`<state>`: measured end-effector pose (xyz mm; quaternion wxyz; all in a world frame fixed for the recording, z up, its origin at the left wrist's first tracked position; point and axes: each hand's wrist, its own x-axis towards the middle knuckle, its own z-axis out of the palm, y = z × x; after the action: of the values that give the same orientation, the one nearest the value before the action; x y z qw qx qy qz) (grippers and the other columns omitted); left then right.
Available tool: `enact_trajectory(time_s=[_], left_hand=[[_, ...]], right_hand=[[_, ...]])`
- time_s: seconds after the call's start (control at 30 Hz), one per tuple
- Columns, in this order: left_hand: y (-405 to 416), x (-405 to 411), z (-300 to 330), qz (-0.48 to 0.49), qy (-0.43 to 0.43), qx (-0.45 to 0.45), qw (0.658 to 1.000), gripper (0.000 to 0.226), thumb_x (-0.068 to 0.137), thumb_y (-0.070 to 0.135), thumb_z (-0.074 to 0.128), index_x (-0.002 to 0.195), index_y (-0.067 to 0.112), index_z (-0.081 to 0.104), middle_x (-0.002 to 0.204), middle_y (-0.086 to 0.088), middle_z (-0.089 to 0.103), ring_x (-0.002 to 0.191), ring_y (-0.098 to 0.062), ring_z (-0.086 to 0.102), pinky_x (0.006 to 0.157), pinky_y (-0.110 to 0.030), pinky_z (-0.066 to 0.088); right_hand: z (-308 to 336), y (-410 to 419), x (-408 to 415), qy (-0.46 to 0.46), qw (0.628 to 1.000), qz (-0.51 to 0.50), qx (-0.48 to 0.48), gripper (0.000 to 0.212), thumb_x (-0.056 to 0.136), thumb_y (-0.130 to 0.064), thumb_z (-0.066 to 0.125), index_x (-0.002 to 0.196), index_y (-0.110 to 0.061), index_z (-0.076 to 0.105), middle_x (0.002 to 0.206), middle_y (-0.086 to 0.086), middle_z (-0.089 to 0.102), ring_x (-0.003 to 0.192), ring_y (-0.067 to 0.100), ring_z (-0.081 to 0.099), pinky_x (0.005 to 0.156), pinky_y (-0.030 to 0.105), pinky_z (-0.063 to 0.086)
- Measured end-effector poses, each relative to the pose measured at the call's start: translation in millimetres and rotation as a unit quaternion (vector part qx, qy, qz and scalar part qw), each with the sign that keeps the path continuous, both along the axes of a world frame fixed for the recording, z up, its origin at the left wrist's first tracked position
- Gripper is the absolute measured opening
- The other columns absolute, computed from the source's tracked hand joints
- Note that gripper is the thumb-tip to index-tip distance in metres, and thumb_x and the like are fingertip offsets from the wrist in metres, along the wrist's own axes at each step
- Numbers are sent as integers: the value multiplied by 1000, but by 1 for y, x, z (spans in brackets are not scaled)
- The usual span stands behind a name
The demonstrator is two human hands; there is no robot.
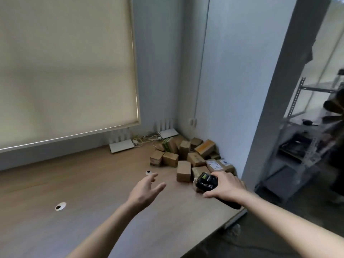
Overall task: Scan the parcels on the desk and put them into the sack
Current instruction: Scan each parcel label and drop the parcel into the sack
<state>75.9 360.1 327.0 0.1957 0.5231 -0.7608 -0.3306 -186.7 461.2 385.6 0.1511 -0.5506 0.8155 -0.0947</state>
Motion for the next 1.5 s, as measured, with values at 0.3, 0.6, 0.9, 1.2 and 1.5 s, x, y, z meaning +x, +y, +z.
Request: enact_trajectory(time_s=[0.3,0.6,0.9,1.2,1.5], left_hand=[[-133,-134,-58,-81,-13,36,996,68,93,55,59,151,24,40,147,-2,52,131,-18,51,107,-36,46],[-262,-222,-122,-117,-31,90,989,66,93,54,60,149,23,43,143,-4,55,127,-17,55,104,-36,49],[-302,-278,-220,-90,-97,125,983,51,97,54,53,137,22,53,135,-2,61,121,-20,58,97,-33,48],[-312,-334,-301,-49,-129,234,962,67,98,57,48,152,18,38,145,-6,53,132,-23,50,105,-36,43],[-319,-371,-333,38,-79,305,948,64,97,57,50,148,19,45,135,-6,62,116,-21,60,92,-31,49]], right_hand=[[-51,-83,-107,4,994,-94,49,90,65,-70,83,144,-37,54,139,-3,63,127,22,60,95,32,49],[-102,-200,-169,-32,983,-163,81,86,63,-70,84,138,-38,57,134,-4,66,123,23,61,87,32,47],[-197,-264,-229,-84,969,-190,136,84,59,-71,85,132,-36,61,127,-5,70,118,23,65,90,33,53],[-298,-325,-292,-112,969,-135,172,82,56,-69,87,126,-33,65,122,-4,72,113,24,67,89,36,56],[-352,-370,-324,-155,970,-53,178,71,61,-67,86,120,-33,68,117,-4,73,110,23,67,89,33,53]])
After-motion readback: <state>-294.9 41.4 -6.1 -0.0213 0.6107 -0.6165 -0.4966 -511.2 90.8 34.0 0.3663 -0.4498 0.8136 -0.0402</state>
